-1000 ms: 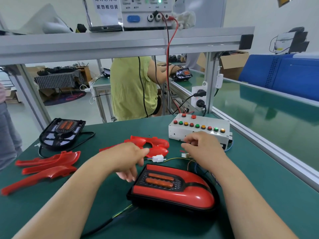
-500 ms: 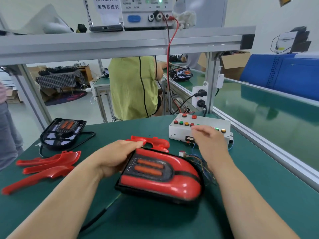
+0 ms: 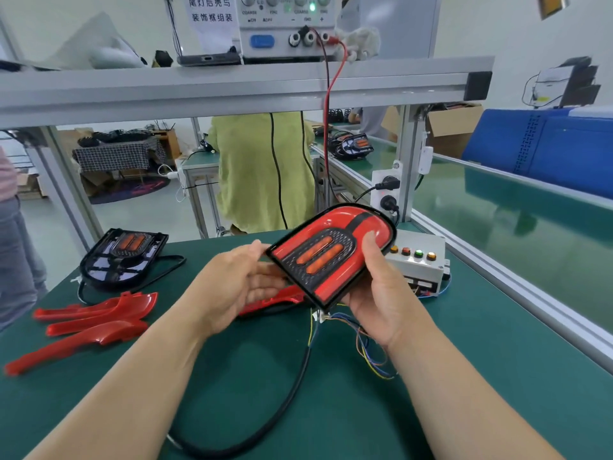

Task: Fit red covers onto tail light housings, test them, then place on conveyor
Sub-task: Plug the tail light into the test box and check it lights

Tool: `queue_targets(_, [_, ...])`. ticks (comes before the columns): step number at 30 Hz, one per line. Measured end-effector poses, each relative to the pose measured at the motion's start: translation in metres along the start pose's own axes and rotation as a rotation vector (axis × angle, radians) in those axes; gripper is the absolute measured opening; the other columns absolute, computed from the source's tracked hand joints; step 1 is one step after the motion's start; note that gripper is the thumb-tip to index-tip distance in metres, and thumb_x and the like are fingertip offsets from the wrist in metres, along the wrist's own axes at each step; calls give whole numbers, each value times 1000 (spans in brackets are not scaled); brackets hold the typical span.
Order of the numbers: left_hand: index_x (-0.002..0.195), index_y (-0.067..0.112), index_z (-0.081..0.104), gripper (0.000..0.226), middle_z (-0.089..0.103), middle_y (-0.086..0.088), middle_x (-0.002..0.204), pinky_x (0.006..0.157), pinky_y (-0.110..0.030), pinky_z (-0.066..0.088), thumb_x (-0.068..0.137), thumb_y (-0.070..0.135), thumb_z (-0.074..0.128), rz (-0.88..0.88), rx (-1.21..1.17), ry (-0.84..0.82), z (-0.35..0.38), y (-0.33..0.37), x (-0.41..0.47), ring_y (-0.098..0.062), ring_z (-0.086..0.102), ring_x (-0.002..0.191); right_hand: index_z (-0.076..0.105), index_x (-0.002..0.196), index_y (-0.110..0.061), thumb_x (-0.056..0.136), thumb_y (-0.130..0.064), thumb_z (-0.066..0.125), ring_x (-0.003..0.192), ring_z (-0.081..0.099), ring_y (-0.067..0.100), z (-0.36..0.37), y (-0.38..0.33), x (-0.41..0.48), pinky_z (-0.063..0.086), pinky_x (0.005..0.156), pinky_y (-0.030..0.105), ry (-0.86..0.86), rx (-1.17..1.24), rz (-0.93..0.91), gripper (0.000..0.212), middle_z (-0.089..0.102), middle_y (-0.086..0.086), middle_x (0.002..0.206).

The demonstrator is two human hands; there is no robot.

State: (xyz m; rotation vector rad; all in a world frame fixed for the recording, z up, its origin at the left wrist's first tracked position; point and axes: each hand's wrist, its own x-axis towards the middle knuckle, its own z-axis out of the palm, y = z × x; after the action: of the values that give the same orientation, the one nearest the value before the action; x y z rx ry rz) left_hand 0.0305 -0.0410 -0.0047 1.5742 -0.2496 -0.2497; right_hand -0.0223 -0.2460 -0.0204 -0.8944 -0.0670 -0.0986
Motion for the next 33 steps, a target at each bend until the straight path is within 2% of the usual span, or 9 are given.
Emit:
queue_targets(3, [78,19,72,26,70,6,64,54,-22,44,97,30,58,23,752,136,-22,5,1,-7,61,55,64,122,-6,81,-53,58,112,68,27,-7,-1,2,60,86,41,37,61,12,62,71,14,121])
queue_targets(5, [70,28,72,15,67,12,67,57,-19,40,84,28,74,-45,1148,85,-29,4,0,1,59,60,64,121,-7,81,-54,57,113,68,27,-8,-2,4,60,86,41,36,68,11,62,70,14,122])
queue_targets(8, [93,35,73,16,61,15,87,68,-21,43,82,25,78,-93,1268,-6,-18,-6,-2,-6,59,81,59,129,-5,84,-55,56,123,60,36,-8,-2,4,46,102,61,-21,82,14,68,65,18,130])
queue_targets(11, [106,31,71,22,61,9,100,85,-29,49,84,29,76,-18,1294,-16,-9,-19,0,-15,60,96,57,132,-5,87,-55,52,124,57,43,-9,-3,4,37,101,74,-99,110,24,67,62,21,132])
queue_targets(17, [78,30,62,14,59,11,89,76,-27,47,88,26,71,-55,1326,-46,-16,-13,-1,-11,58,86,70,115,-12,84,-56,53,115,66,35,-11,-10,0,53,91,60,-98,134,7,57,68,16,125])
queue_targets(21, [79,20,62,12,70,8,71,64,-28,44,90,25,64,-31,1269,16,-34,20,-3,-3,59,68,64,123,-14,83,-62,48,115,66,35,-8,-13,-2,56,85,60,-84,111,31,65,69,15,125])
queue_targets(24, [76,16,65,15,69,7,58,55,-27,37,89,22,63,68,1149,244,-54,38,-2,-7,59,59,60,130,-12,80,-66,46,119,62,39,-5,-15,-4,57,81,61,-73,100,59,75,66,17,128])
queue_targets(28, [99,16,62,10,68,5,54,51,-25,41,89,17,63,151,538,562,-71,36,8,-11,53,45,60,130,-13,81,-68,45,115,64,42,-4,-13,-5,59,61,51,-90,111,95,76,65,18,129])
queue_targets(33, [124,16,45,26,68,-3,65,42,-17,50,99,11,51,316,21,675,-64,40,14,-5,61,44,56,135,-8,85,-61,50,120,62,38,-4,-10,-7,58,84,54,-179,237,175,74,62,20,134])
